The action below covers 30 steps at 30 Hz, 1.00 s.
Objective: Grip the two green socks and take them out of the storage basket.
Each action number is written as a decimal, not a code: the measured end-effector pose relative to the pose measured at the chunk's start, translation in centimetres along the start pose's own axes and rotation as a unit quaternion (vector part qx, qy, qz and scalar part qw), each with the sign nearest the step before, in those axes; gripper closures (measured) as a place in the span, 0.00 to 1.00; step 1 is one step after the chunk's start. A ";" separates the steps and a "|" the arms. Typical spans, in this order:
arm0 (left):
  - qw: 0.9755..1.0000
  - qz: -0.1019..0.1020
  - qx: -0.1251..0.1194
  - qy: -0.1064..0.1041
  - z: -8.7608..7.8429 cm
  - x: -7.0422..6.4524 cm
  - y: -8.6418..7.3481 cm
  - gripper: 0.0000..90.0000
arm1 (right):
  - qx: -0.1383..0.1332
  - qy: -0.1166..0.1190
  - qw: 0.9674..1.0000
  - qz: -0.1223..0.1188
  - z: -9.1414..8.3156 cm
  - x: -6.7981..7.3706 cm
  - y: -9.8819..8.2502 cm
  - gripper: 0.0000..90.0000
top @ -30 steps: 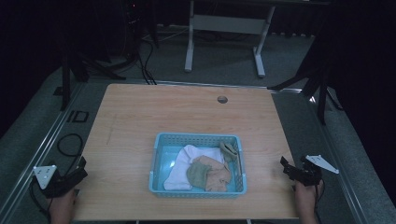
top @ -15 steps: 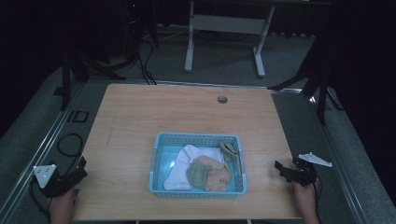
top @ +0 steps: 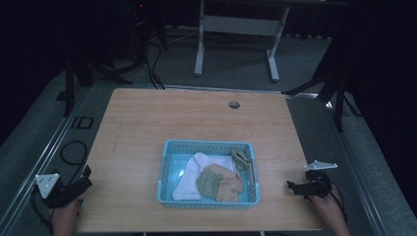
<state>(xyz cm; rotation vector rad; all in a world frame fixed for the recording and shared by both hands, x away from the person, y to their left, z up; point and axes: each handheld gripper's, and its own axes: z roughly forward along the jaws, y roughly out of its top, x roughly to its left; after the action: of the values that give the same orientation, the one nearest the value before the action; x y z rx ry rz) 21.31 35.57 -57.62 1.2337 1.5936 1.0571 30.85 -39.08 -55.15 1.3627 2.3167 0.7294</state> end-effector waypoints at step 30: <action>1.000 0.002 0.007 -0.011 0.1 0.1 0.1 0.01 | 0.280 0.141 0.919 -0.239 -1.3 3.1 4.1 0.15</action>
<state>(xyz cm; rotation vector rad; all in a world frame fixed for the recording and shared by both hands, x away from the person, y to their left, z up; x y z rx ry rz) 21.37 35.68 -57.60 1.2543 1.5856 1.0317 31.57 -35.03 -51.78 0.8306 3.0812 0.1049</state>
